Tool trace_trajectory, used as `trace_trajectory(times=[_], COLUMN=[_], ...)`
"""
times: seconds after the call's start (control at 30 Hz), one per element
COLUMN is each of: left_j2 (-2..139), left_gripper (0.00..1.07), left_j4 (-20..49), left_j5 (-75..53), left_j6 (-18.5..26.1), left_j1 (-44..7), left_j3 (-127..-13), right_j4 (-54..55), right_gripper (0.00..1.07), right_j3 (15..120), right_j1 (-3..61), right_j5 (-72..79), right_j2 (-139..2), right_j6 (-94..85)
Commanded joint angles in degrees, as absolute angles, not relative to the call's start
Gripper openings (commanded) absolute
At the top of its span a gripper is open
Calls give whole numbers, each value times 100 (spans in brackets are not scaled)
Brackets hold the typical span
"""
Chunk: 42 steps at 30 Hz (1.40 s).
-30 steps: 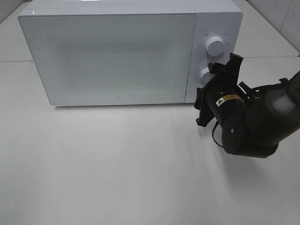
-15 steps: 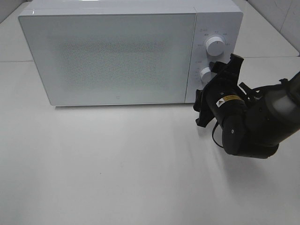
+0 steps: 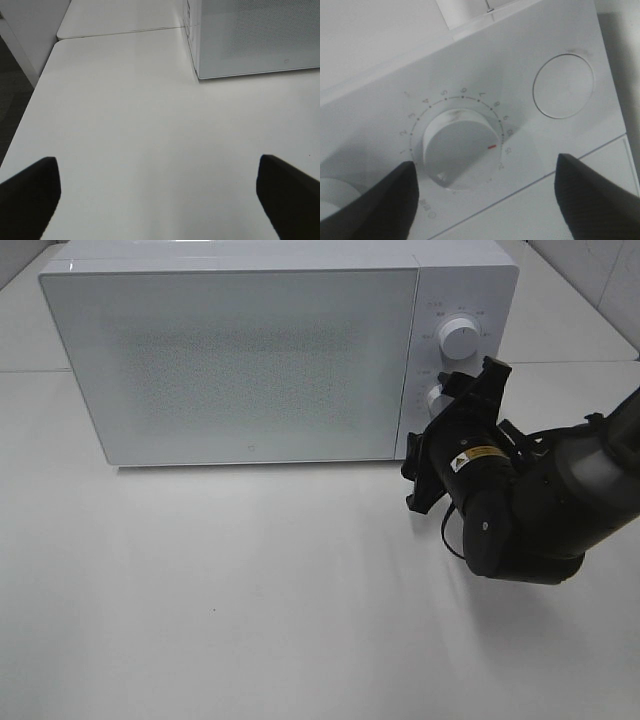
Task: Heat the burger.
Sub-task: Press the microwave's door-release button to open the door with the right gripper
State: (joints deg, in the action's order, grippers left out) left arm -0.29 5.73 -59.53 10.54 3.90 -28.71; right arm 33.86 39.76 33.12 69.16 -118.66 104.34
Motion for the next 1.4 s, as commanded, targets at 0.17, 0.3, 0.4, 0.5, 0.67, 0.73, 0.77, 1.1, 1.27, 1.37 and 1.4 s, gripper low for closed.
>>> trace_trajectory(times=[0.17, 0.3, 0.4, 0.5, 0.67, 0.73, 0.77, 1.1, 1.27, 1.37, 1.4], left_j2=[-149, -149, -149, -149, -149, -149, -149, -149, -149, -149, -149], left_gripper=[101, 101, 101, 101, 101, 101, 101, 101, 101, 101, 101], left_j4=[607, 607, 607, 607, 607, 607, 607, 607, 607, 607, 607], left_j5=[-5936, -5936, -5936, -5936, -5936, -5936, -5936, -5936, -5936, -5936, -5936], left_j6=[1043, 1043, 1043, 1043, 1043, 1043, 1043, 1043, 1043, 1043, 1043], left_j1=[390, 390, 390, 390, 390, 390, 390, 390, 390, 390, 390], left_j3=[-2853, -2853, -2853, -2853, -2853, -2853, -2853, -2853, -2853, -2853, -2853], right_j4=[3592, 3610, 3873, 3879, 3581, 3363, 3363, 2876, 3231, 3701, 3701], right_gripper=[75, 75, 75, 75, 75, 75, 75, 75, 75, 75, 75], right_j3=[3644, 3466, 3100, 3031, 2555, 2263, 2263, 1650, 2017, 2372, 2372], right_j1=[3421, 3472, 3667, 3713, 3988, 4097, 4097, 4148, 4148, 4137, 4137], right_j5=[8216, 8216, 8216, 8216, 8216, 8199, 8199, 6446, 3678, 2578, 2578], right_j2=[-11585, -11436, -11001, -10909, -10199, -9666, -9666, -7678, -6589, -6423, -6423], right_j6=[10353, 10348, 9763, 9563, 7741, 6612, 6612, 2217, -1037, -2366, -2366])
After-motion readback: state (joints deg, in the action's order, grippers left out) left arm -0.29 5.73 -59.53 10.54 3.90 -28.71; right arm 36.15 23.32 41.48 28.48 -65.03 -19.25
